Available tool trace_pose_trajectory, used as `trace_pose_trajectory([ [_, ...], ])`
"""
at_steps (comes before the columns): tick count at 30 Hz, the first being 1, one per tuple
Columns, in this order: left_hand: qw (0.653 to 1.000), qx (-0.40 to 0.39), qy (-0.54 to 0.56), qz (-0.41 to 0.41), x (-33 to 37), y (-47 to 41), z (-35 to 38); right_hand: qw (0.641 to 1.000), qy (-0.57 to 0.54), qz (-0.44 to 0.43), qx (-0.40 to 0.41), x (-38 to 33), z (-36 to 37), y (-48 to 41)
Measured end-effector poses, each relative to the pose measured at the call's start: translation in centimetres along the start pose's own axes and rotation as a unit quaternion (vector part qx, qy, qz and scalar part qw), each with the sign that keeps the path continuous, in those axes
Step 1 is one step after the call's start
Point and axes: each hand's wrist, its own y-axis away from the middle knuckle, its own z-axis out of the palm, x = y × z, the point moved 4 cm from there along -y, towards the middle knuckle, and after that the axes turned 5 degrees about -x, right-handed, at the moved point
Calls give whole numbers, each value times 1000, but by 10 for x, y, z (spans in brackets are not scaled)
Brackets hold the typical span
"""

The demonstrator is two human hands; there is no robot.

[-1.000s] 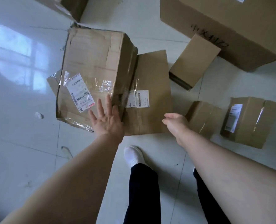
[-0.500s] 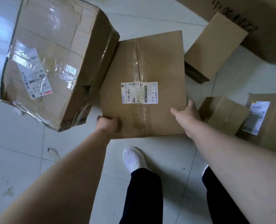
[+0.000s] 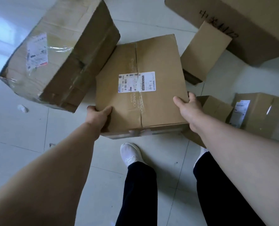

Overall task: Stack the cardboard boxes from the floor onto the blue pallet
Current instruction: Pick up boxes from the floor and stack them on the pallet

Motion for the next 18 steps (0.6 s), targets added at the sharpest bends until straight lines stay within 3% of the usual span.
trace_pose_trajectory([
  [10,997,-20,-68,-15,35,115,-7,997,34,53,-31,-25,-77,91],
  [18,990,-19,-128,55,98,211,-16,999,-30,43,-4,-35,-151,187],
])
